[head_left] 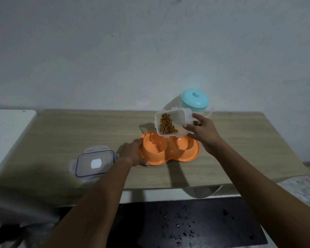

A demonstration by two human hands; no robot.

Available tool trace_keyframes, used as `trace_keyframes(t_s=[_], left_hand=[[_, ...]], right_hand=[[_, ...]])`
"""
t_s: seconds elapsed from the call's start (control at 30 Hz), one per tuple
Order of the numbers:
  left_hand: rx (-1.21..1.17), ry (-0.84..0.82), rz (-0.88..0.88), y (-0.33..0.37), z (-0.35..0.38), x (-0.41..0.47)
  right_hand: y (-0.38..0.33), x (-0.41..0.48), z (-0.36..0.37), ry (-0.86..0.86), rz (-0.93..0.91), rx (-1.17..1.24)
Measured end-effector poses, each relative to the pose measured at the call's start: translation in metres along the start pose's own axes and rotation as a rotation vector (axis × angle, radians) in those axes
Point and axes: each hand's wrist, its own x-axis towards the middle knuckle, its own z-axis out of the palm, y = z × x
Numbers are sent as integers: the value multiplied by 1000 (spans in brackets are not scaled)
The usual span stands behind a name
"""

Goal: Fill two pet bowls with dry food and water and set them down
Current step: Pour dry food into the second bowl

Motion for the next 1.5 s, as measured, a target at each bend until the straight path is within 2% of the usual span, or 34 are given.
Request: trace_keyframes(t_s=[0.17, 0.47, 1.5], left_hand=[[14, -4, 17, -2, -2, 2], [24, -24, 36, -4, -2, 5], [-20, -16, 24, -3, 0, 5]], right_hand=[[8, -2, 12, 41, -127, -227], [12, -10, 20, 47, -161, -333], [25, -10, 17, 22, -162, -316]])
